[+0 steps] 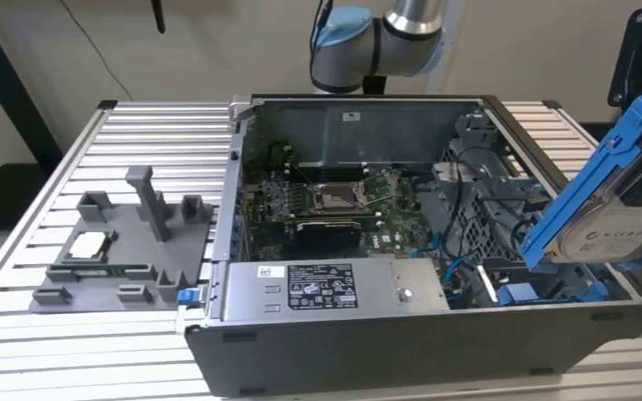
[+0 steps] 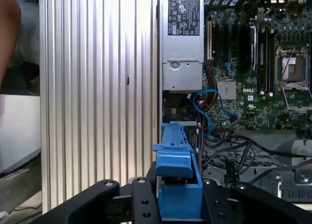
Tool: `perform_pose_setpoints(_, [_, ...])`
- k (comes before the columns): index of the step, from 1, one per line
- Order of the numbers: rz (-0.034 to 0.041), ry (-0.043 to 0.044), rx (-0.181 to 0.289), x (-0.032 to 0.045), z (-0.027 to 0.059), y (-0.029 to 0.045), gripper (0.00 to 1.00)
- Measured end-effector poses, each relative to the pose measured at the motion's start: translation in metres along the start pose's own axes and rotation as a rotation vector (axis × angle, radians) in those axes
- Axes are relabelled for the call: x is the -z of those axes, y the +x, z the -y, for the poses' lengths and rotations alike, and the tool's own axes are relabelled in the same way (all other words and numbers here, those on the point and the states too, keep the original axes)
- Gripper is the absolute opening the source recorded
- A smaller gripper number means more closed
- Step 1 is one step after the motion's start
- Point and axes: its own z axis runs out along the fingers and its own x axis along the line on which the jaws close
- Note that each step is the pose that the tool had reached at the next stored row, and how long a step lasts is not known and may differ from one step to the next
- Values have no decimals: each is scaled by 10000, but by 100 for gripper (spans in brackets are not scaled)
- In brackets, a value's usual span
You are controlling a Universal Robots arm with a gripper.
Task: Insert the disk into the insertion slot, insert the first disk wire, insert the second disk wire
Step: 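Insert the disk into the insertion slot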
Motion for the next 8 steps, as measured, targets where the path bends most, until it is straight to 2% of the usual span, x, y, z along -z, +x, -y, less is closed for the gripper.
perform_pose_setpoints(8, [0, 0, 0, -17, 1, 0, 33])
